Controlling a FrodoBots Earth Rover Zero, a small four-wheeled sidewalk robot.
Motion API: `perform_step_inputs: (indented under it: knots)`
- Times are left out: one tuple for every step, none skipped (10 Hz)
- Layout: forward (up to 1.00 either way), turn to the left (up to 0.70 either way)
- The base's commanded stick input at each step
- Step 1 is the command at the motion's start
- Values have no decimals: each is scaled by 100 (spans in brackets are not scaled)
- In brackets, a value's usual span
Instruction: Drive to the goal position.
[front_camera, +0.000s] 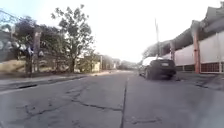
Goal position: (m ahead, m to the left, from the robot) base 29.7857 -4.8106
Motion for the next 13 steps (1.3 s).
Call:
perform_step_inputs:
  knots:
    - [99, 0]
    - [99, 0]
    - [99, 0]
    - [100, 0]
    - [100, 0]
    - [100, 0]
    - [100, 0]
    - [100, 0]
    - [100, 0]
    - [100, 0]
    - [100, 0]
    - [100, 0]
    - [100, 0]
